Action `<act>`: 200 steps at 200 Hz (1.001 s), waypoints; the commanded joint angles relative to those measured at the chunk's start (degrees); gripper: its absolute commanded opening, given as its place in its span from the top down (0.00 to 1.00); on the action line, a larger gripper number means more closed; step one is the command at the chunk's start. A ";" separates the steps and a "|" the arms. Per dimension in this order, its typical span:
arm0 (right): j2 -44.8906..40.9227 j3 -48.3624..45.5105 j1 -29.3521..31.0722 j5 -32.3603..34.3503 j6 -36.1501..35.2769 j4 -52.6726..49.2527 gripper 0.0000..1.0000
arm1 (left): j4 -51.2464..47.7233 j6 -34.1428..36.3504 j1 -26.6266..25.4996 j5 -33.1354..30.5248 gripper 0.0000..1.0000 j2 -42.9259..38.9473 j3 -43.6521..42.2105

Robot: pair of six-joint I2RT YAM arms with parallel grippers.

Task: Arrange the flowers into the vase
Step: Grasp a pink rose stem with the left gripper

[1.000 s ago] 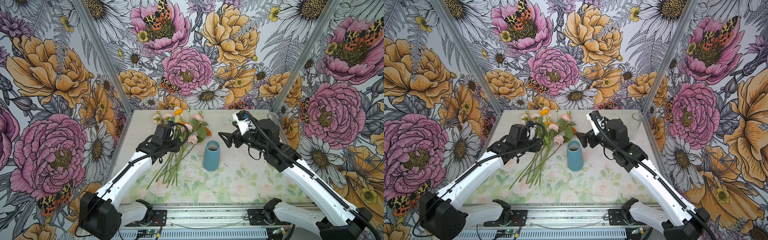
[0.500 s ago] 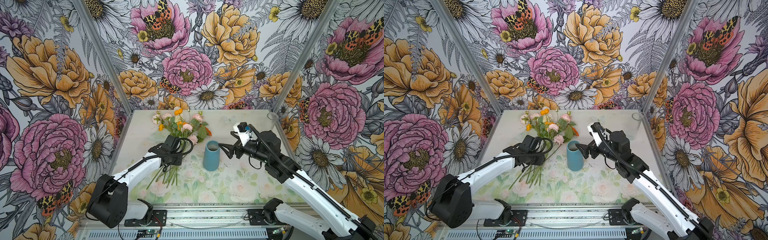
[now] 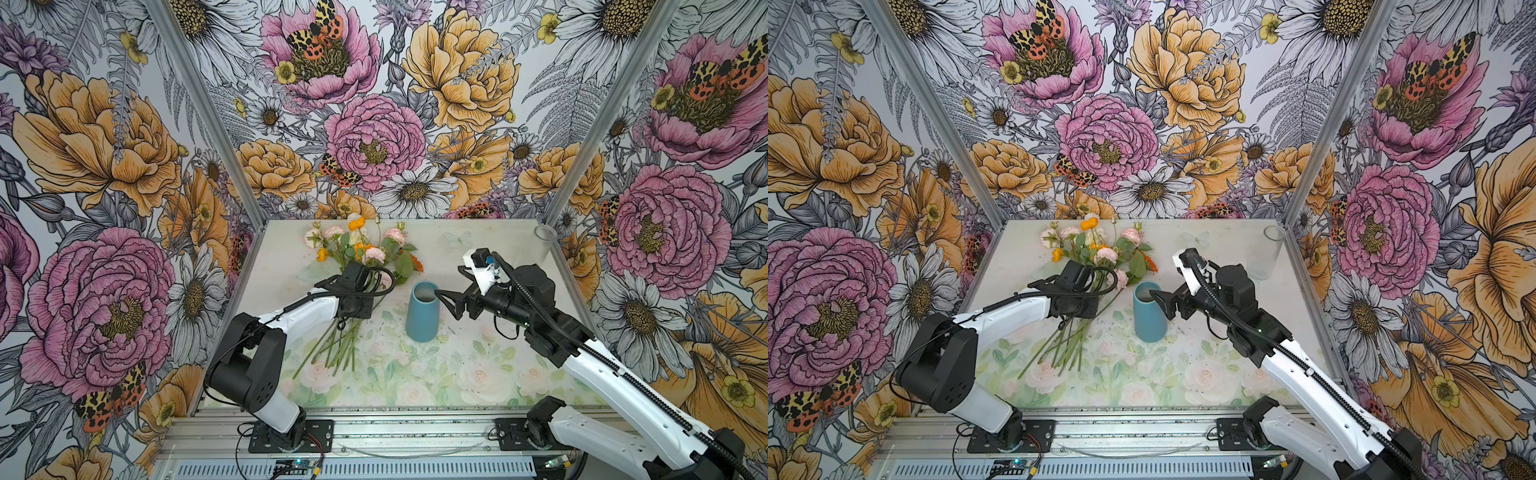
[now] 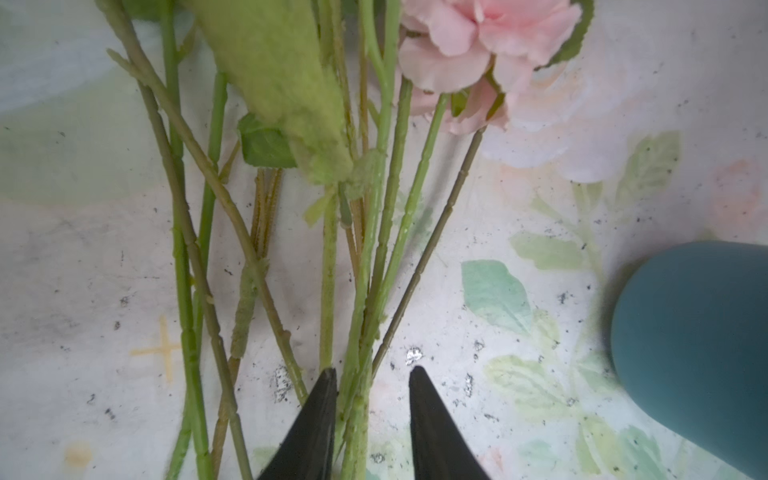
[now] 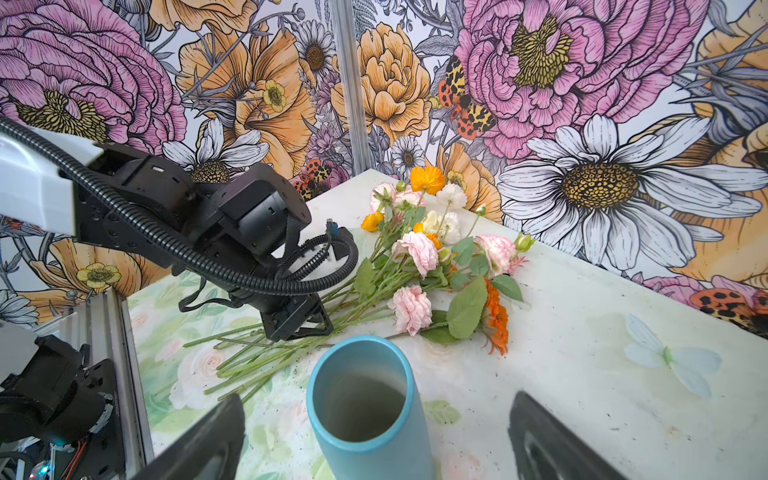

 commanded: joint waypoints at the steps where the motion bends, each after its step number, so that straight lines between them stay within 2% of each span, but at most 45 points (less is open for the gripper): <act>1: -0.98 -0.24 -0.12 -0.96 0.06 1.66 0.01 | 1.02 1.34 0.70 -0.24 0.68 1.00 1.75; 60: -1.20 -0.42 -0.22 -1.36 0.06 1.79 0.01 | 0.97 2.34 1.75 2.26 0.75 2.09 1.87; 106: -1.26 -0.50 -0.22 -1.14 0.01 1.78 0.00 | 0.74 3.94 1.87 6.14 0.88 2.36 1.66; 132: -1.16 -0.51 -0.17 -1.05 0.02 1.89 0.00 | -0.62 4.54 1.87 5.99 0.99 2.39 2.34; 200: -0.69 -0.61 -0.31 -0.77 0.05 2.09 0.00 | -8.18 8.20 2.85 7.16 1.00 -3.43 6.89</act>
